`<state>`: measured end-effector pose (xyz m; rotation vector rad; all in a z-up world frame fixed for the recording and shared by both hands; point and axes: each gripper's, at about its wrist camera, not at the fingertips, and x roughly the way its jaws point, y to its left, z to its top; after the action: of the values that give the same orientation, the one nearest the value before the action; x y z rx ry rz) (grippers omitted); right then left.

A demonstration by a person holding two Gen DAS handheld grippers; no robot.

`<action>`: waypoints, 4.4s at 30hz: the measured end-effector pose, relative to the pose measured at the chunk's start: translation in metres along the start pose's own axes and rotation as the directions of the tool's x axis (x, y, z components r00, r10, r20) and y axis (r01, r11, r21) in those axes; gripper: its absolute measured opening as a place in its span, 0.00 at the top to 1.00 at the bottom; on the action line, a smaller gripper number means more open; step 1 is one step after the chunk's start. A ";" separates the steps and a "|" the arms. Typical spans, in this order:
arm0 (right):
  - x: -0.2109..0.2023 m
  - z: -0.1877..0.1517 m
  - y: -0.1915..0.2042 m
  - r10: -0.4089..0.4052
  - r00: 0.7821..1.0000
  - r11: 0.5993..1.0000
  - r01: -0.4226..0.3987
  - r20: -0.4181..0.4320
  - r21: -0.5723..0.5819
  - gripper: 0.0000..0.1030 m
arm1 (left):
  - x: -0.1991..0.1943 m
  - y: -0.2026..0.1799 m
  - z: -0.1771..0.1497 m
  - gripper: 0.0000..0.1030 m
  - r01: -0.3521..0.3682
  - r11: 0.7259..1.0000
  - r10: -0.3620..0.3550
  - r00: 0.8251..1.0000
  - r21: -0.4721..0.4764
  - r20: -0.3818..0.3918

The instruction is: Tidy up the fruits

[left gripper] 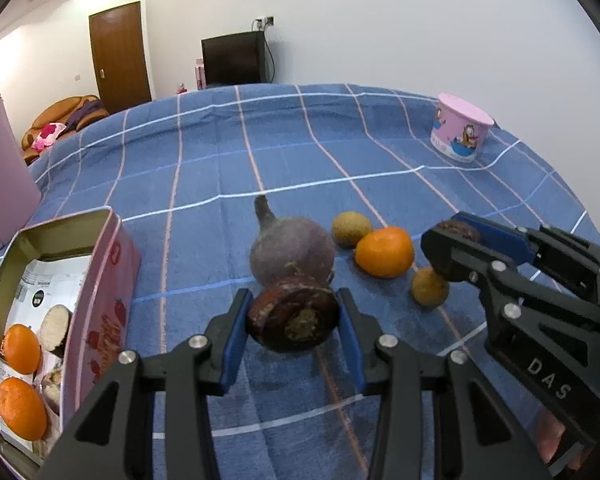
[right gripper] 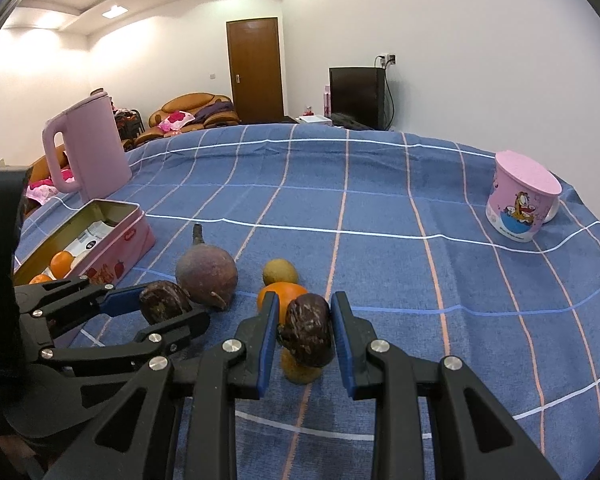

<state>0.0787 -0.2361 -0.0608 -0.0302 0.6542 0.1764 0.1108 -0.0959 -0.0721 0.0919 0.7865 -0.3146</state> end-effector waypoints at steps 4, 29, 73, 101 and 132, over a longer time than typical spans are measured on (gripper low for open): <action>-0.004 0.001 0.003 0.003 1.000 1.000 -0.003 0.020 -0.013 0.72 | -0.006 0.002 -0.001 0.57 -0.001 1.000 0.001 0.999 -0.007 0.034; -0.029 -0.014 -0.001 0.047 0.998 0.999 -0.047 0.038 -0.018 0.72 | -0.028 0.011 -0.005 0.57 -0.009 0.998 0.017 0.989 -0.059 0.144; -0.009 -0.041 0.007 0.109 0.974 0.992 -0.119 -0.199 -0.036 0.61 | -0.036 0.011 -0.007 0.57 0.024 0.998 -0.013 0.984 -0.060 0.176; -0.049 -0.014 0.023 0.101 0.988 0.992 -0.092 0.116 -0.084 0.61 | -0.060 0.007 -0.015 0.57 -0.065 0.997 0.076 0.954 -0.049 0.289; 0.009 0.041 0.189 0.359 0.933 0.894 -0.338 0.020 -0.293 0.61 | -0.098 0.182 -0.043 0.57 -0.291 0.908 0.346 0.926 -0.300 0.151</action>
<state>0.0775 -0.0450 -0.0287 -0.1844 0.5519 0.6184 0.0734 0.1096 -0.0400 -0.0703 0.5943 0.0995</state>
